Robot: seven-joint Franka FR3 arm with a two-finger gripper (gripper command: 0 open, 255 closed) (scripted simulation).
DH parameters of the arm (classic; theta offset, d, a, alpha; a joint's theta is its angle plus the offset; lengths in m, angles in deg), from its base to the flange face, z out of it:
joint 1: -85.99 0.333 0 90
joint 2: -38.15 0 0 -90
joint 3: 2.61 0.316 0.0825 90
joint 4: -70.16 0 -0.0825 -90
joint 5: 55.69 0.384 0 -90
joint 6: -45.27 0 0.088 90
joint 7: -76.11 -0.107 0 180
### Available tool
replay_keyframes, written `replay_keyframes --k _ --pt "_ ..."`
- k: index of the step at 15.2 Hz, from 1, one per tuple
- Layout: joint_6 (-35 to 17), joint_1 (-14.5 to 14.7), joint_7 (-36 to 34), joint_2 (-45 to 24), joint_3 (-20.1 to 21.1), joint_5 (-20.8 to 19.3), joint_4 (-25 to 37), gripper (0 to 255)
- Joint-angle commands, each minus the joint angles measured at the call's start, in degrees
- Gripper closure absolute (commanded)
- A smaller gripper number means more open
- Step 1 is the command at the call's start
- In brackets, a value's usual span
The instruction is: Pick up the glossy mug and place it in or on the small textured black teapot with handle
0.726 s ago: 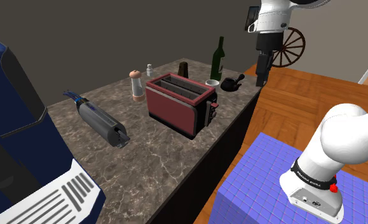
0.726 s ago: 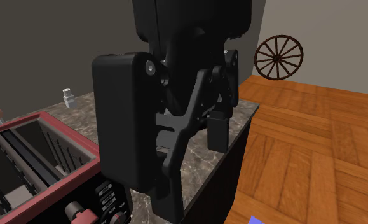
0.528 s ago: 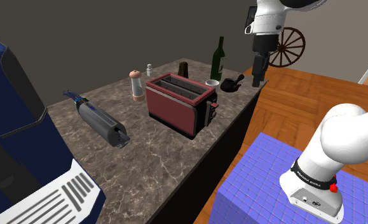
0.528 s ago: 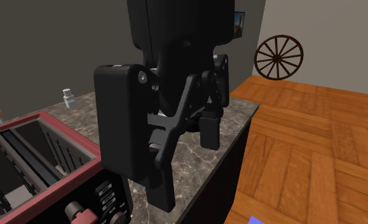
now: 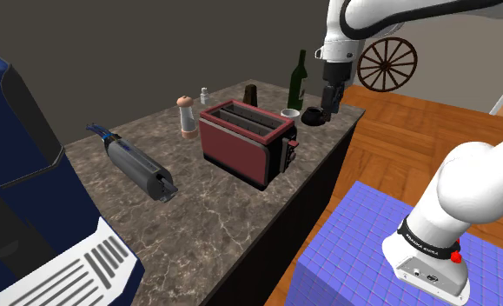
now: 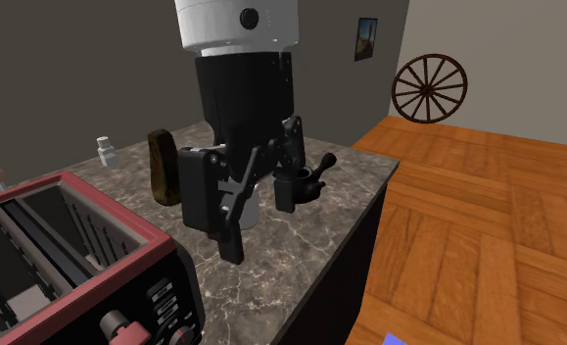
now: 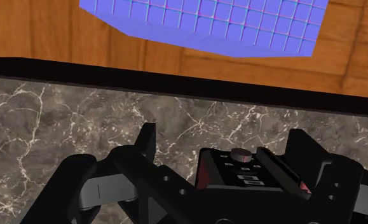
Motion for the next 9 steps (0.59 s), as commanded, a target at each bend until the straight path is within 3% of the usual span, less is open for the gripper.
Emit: replay_keyframes --k 1,9 --pt "-2.87 -0.39 1.28 -3.31 -0.75 -0.89 0.99 0" --pt "-12.65 -1.72 5.96 -18.42 -3.51 -2.96 8.35 0"
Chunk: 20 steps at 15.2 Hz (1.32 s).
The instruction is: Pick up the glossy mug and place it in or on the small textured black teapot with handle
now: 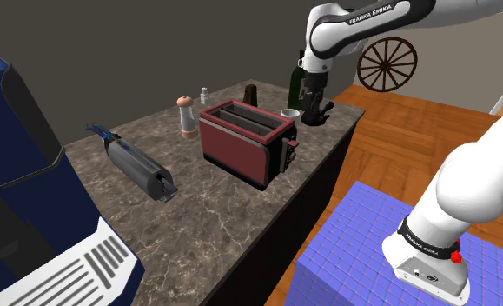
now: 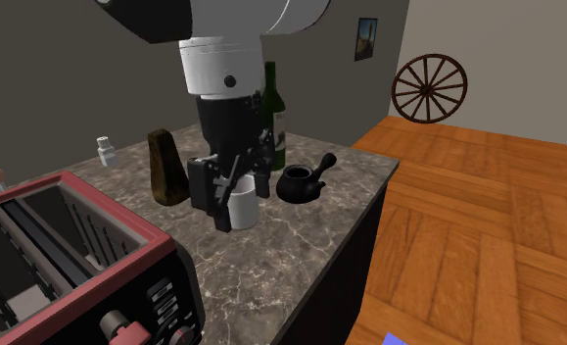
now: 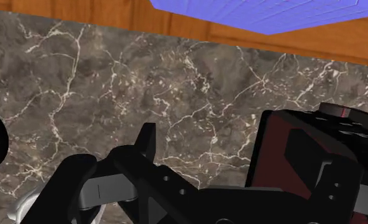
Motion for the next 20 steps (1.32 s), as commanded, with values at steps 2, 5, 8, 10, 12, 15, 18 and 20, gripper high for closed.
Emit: replay_keyframes --k 2,5,8,10,12,15,18,20 --pt "-2.94 -0.39 1.49 -5.75 -0.75 -0.33 3.7 0" --pt "-5.35 -0.94 3.15 -11.71 -1.5 -0.39 8.07 0" --pt "-7.19 -1.59 4.76 -17.74 -2.08 -0.21 13.1 0" --pt "-8.09 -2.08 5.81 -21.82 -2.39 0.01 16.84 0" --pt "-8.71 -2.64 6.81 -25.95 -2.6 0.29 20.92 0" --pt "-9.09 -3.45 8.01 -31.33 -2.77 0.69 26.68 0" --pt "-11.12 -3.56 8.09 -32.15 -2.74 0.81 25.46 0" --pt "-12.46 -3.64 8.15 -32.75 -2.72 0.9 24.72 0"
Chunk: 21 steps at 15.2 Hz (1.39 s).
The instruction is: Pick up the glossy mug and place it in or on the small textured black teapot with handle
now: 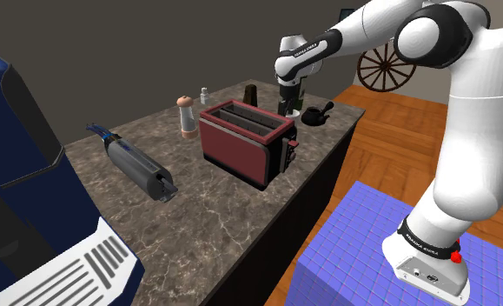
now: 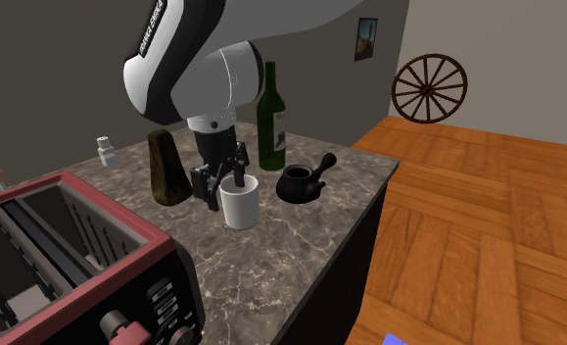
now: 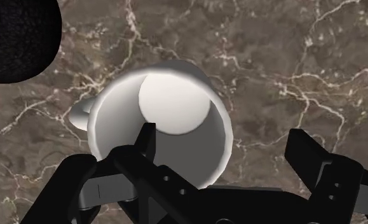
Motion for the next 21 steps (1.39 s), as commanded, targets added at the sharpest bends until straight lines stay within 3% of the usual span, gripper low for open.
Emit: replay_keyframes --k 1,10,11,21 --pt "-1.41 -0.05 0.03 -0.62 0.03 0.09 -0.77 0" --pt "-2.44 -0.12 0.08 -1.13 0.05 0.17 -1.3 0" --pt "-2.44 -0.12 0.08 -1.13 0.05 0.17 -1.3 255" --pt "-1.8 -0.1 0.08 -0.78 0.03 0.12 -1.0 255"
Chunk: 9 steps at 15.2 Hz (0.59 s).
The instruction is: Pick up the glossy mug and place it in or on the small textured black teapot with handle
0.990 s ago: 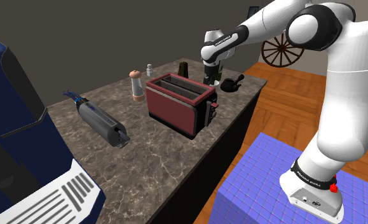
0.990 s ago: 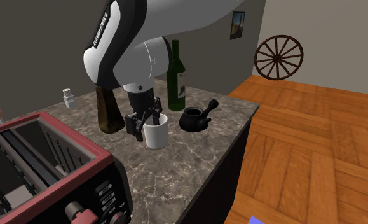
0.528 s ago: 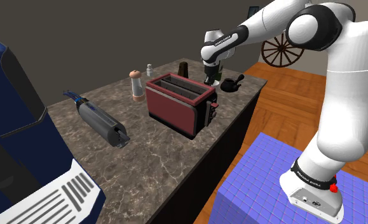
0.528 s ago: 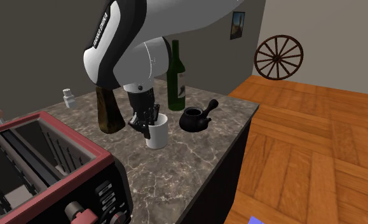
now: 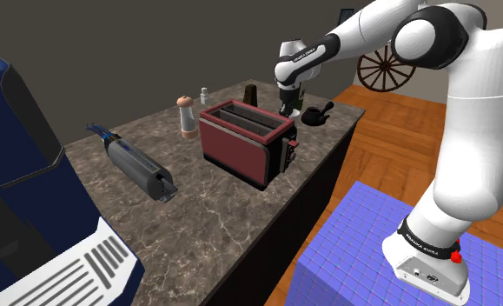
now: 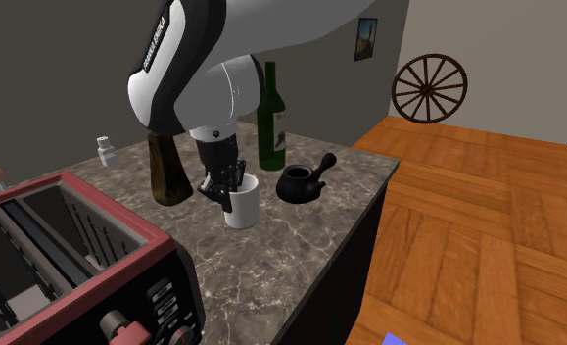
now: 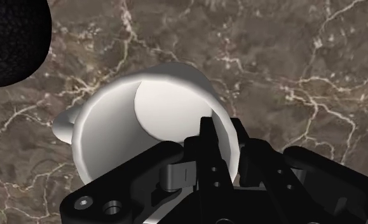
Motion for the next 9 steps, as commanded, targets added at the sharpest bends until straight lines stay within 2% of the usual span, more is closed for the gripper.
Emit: replay_keyframes --k 1,9 --pt "0.99 0.03 -0.01 0.48 -0.03 -0.07 0.51 255" --pt "6.33 0.15 0.02 2.82 -0.18 -0.41 3.54 255"
